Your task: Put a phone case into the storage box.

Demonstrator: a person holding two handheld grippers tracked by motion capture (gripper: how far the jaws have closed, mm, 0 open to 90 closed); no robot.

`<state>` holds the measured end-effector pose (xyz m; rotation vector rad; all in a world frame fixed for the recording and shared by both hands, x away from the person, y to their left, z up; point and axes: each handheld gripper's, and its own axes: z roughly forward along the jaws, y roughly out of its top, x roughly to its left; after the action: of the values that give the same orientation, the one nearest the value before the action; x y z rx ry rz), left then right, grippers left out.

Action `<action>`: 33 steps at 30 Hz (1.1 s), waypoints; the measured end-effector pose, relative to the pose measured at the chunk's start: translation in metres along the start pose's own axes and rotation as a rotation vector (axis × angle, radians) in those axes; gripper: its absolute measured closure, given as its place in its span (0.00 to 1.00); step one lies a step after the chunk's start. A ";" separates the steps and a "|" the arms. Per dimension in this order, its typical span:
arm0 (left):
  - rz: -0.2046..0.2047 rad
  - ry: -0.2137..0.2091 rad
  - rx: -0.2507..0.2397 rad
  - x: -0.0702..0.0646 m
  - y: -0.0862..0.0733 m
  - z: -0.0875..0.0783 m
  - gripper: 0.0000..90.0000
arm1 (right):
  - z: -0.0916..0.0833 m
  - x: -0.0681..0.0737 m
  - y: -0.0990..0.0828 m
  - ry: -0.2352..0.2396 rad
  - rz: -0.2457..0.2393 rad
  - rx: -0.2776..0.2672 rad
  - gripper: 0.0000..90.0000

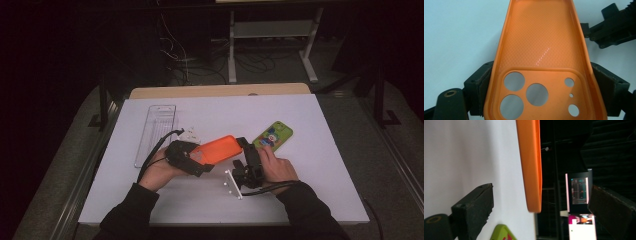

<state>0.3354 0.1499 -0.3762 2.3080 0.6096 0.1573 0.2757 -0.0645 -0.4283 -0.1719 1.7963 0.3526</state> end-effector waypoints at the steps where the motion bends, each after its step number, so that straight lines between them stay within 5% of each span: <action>1: -0.006 0.002 -0.006 -0.001 0.000 0.001 0.18 | 0.001 0.002 0.001 0.010 0.006 0.008 0.08; 4: -0.025 0.003 -0.025 -0.002 0.000 0.002 0.18 | 0.002 0.004 0.005 -0.008 -0.009 -0.015 0.14; 9: 0.005 0.003 -0.001 -0.001 0.000 0.000 0.18 | -0.001 0.004 0.009 -0.024 -0.024 -0.025 0.27; 12: 0.006 0.001 -0.008 -0.002 0.000 0.001 0.18 | -0.003 0.006 0.011 -0.022 0.003 -0.031 0.36; 19: -0.003 -0.008 -0.018 -0.004 0.000 0.004 0.18 | -0.003 0.010 0.014 0.017 -0.010 -0.020 0.49; 24: -0.013 -0.020 -0.017 -0.006 0.000 0.005 0.18 | -0.003 0.013 0.015 0.000 -0.021 -0.023 0.61; 25: 0.021 -0.016 0.003 -0.003 0.001 0.003 0.18 | -0.003 0.013 0.016 -0.006 -0.028 -0.020 0.65; 33: -0.004 -0.017 -0.014 -0.005 0.000 0.006 0.18 | -0.005 0.012 0.016 -0.012 -0.034 -0.026 0.80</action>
<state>0.3329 0.1439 -0.3807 2.2921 0.6029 0.1393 0.2636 -0.0500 -0.4363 -0.2182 1.7751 0.3524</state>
